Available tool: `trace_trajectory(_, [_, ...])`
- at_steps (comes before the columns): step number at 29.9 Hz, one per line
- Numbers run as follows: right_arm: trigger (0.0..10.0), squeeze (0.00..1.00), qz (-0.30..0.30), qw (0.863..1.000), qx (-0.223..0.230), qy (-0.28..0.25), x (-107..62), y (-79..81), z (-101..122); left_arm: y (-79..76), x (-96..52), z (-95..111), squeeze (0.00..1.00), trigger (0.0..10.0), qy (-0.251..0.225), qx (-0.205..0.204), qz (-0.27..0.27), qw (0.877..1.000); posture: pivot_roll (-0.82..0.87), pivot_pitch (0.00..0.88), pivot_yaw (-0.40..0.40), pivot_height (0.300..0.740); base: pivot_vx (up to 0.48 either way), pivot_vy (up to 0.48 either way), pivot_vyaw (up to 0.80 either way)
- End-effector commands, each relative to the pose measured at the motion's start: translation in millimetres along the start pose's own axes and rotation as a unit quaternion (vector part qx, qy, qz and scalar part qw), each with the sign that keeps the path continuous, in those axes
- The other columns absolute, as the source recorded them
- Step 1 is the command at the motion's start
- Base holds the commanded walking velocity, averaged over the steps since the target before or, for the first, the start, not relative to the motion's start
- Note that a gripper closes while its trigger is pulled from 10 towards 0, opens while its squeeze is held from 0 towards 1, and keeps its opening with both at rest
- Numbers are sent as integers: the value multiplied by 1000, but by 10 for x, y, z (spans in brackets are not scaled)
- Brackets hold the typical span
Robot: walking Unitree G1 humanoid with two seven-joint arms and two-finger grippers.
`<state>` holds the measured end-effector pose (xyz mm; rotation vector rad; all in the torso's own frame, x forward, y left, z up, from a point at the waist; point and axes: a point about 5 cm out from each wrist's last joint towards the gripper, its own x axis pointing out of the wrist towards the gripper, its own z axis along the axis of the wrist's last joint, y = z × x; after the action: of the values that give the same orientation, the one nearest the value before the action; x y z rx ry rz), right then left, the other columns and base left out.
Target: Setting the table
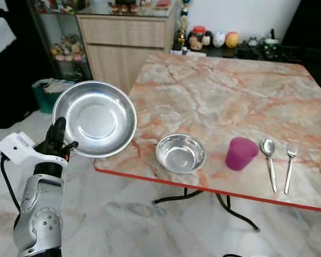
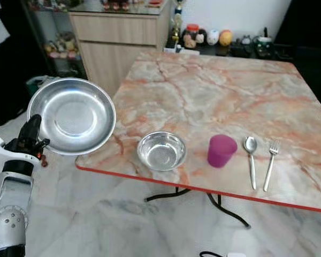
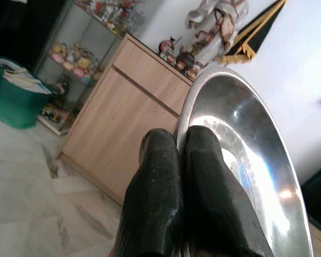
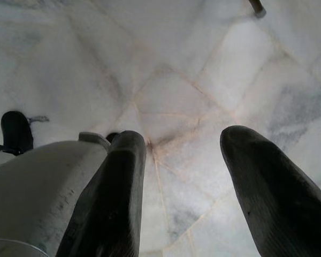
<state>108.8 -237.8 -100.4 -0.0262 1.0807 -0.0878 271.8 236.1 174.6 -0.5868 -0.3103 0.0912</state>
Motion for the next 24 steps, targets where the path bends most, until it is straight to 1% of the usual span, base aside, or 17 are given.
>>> trace_trajectory(1, [10000, 0, -2, 1000, 0, -2, -1, -8, 2, -48, 31, 79, 0, 10000, -16, 8, -13, 1000, 8, 0, -13, 732, 0, 0, 0])
trace_trajectory(5, [10000, 0, -1, 1000, 0, -1, -2, -5, -2, -99, 50, 68, 0, 10000, -14, 9, -25, 1000, 1, 0, -9, 732, 0, 0, 0])
trace_trajectory(11, [10000, 0, -3, 1000, 6, -3, -3, -7, -3, -121, 58, 62, 0, 10000, -14, 11, -32, 999, 1, 0, -11, 732, 0, 0, 0])
trace_trajectory(16, [10000, 0, -2, 1000, 13, -1, -5, -6, -16, -135, 68, 47, 0, 10000, -14, 11, -37, 999, -2, 0, -12, 732, 0, -342, 0])
trace_trajectory(19, [10000, 0, -3, 1000, 21, 1, -6, -6, -26, -139, 73, 38, 0, 10000, -13, 10, -38, 999, -3, 0, -12, 732, 0, -424, -735])
trace_trajectory(21, [10000, 0, -4, 1000, 17, 2, -6, -9, -25, -144, 75, 31, 0, 10000, -13, 10, -39, 999, -4, 0, -12, 732, 0, -431, -756])
trace_trajectory(24, [10000, 0, -4, 1000, 15, -1, -7, -11, -19, -146, 75, 25, 0, 10000, -13, 8, -41, 999, -4, 0, -13, 732, 0, -434, 0])
